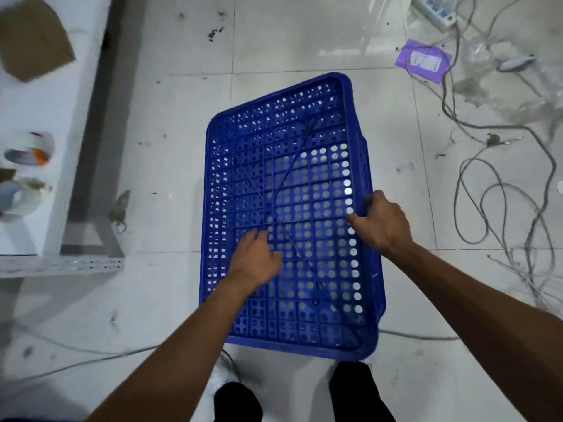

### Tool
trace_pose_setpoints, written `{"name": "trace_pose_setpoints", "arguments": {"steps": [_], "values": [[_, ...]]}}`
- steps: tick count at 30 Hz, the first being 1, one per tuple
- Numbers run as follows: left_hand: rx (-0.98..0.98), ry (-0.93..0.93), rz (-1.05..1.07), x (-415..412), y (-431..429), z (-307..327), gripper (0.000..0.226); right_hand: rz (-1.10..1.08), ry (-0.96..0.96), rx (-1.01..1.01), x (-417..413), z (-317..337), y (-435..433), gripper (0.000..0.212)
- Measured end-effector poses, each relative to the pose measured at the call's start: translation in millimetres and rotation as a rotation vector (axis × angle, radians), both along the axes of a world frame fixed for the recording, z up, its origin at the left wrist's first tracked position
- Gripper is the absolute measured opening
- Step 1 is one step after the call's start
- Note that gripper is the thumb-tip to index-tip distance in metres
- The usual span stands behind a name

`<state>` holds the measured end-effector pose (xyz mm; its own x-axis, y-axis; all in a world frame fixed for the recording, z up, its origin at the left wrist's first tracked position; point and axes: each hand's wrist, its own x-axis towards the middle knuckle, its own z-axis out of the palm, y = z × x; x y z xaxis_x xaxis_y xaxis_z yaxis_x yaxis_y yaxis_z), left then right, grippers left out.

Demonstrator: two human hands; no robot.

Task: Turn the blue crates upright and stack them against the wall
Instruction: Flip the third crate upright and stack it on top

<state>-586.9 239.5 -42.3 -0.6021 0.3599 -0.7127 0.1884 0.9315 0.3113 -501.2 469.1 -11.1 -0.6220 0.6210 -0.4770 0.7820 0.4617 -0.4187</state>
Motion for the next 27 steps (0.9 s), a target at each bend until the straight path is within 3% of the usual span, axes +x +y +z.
{"name": "trace_pose_setpoints", "arguments": {"steps": [7,12,16,19,21,27], "values": [[0.301,-0.045,0.089,19.6,-2.1,56.6,0.075,0.111,0.111,-0.022,-38.5,23.6,-76.9,0.045],[0.291,0.049,0.104,20.5,-30.7,60.1,0.094,0.199,0.179,-0.083,-62.3,33.1,-116.4,0.040],[0.292,0.178,0.237,11.1,-54.9,57.5,0.073,0.359,0.167,-0.203,-84.8,38.2,-146.9,0.041],[0.284,0.274,0.331,-7.3,-81.4,57.5,0.055,0.552,0.120,-0.180,-99.8,41.1,-169.8,0.053],[0.253,0.335,0.379,-19.8,-102.3,57.6,0.048,0.612,0.091,-0.172,-104.4,38.1,-181.3,0.050],[0.161,0.432,0.418,-57.1,-164.6,46.9,0.032,0.342,0.045,-0.147,-92.5,10.5,-172.9,0.042]]}}
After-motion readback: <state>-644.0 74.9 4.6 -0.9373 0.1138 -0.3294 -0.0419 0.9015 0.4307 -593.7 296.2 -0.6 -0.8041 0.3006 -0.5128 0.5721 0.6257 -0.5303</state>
